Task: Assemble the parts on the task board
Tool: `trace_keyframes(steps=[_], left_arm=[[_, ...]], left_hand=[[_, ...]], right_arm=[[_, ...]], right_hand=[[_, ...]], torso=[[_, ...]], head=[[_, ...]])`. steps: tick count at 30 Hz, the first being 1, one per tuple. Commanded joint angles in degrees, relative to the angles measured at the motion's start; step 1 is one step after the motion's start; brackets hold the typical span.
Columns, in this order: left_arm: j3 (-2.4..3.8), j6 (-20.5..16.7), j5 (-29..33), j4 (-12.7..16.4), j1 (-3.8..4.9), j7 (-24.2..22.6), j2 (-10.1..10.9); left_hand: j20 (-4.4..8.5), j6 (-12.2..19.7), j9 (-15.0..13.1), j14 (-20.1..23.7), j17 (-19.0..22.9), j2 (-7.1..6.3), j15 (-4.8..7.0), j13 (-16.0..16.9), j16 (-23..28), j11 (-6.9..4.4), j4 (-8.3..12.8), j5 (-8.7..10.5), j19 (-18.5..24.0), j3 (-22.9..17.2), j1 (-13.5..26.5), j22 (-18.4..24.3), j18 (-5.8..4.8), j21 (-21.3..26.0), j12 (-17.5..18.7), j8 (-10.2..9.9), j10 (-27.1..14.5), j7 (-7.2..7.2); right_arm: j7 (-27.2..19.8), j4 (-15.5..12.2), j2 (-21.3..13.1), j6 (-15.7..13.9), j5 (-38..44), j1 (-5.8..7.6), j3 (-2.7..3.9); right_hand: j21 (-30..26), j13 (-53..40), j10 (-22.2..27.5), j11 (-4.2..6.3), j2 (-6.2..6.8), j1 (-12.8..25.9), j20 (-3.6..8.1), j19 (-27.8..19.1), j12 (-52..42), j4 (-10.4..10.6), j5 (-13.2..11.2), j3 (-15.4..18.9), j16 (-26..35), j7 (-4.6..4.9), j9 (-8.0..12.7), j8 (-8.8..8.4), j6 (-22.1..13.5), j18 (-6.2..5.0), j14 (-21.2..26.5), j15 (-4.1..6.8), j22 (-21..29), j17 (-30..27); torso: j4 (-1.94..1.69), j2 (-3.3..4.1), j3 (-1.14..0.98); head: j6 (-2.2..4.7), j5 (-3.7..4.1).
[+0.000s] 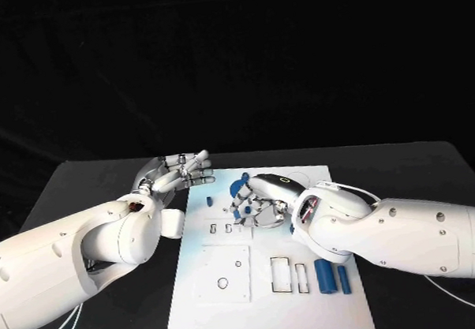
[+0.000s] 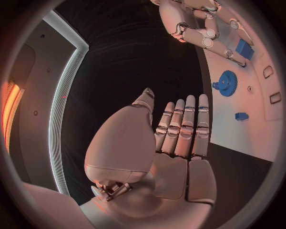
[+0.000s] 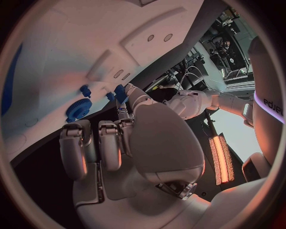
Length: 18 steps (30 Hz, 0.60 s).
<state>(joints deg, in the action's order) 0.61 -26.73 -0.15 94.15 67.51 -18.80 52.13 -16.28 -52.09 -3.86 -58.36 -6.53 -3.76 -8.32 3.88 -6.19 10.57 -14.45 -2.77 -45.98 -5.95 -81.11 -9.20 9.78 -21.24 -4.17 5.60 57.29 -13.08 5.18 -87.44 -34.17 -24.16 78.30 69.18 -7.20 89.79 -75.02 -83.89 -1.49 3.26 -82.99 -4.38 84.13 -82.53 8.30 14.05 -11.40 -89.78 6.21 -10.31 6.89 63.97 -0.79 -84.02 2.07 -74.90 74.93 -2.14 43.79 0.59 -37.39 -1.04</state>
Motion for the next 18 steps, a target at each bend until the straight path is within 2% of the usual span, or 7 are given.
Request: trace_keyframes(steps=[1,9,18], left_arm=[[0.03,1.0,0.1,0.3,0.06,0.0,-0.2],[0.03,1.1,0.1,0.6,0.06,0.0,-0.3],[0.03,1.1,0.1,0.6,0.06,0.1,-0.2]], left_hand=[[0.08,0.0,0.0,0.0,-0.1,0.08,-0.34,0.0,0.4,0.31,0.2,-0.10,0.3,0.1,-0.3,0.1,0.54,-0.2,0.3,-0.1,-0.2,-0.51],[0.08,0.0,0.0,0.0,-0.1,0.08,-0.34,0.0,0.4,0.31,0.2,-0.10,0.3,0.1,-0.3,0.1,0.54,-0.2,0.3,-0.2,-0.3,-0.51],[0.08,0.0,0.0,0.0,-0.1,0.08,-0.34,0.0,0.4,0.31,0.2,-0.10,0.3,0.1,-0.3,0.1,0.54,-0.2,0.3,-0.2,-0.3,-0.51]], right_arm=[[3.2,0.3,0.8,2.0,4.8,-0.52,-0.06],[4.4,1.1,2.3,1.4,7.4,-1.89,-0.17],[4.8,1.8,2.7,1.8,8.0,-2.38,-0.23]], right_hand=[[0.2,-7.1,0.1,0.41,0.07,0.7,0.47,5.9,0.3,0.0,-0.2,-0.1,-0.2,-0.74,-0.8,1.39,0.9,0.79,-6.0,0.45,-15.1,15.1],[0.2,-7.0,0.1,0.41,0.09,0.7,0.47,5.9,0.4,0.0,-0.2,-0.1,-0.2,-0.74,-0.8,1.39,0.9,0.79,-6.0,0.45,-15.1,15.1],[0.2,-7.0,0.1,0.41,0.15,0.9,0.47,5.9,0.4,0.1,-0.1,-0.1,-0.2,-0.73,-0.9,1.42,0.9,0.79,-6.0,0.45,-15.1,15.1]], torso=[[0.07,0.05,-0.08],[-0.05,0.05,-0.11],[0.07,0.03,-0.05]], head=[[-0.28,-0.21],[-0.97,-0.64],[-1.23,-0.70]])
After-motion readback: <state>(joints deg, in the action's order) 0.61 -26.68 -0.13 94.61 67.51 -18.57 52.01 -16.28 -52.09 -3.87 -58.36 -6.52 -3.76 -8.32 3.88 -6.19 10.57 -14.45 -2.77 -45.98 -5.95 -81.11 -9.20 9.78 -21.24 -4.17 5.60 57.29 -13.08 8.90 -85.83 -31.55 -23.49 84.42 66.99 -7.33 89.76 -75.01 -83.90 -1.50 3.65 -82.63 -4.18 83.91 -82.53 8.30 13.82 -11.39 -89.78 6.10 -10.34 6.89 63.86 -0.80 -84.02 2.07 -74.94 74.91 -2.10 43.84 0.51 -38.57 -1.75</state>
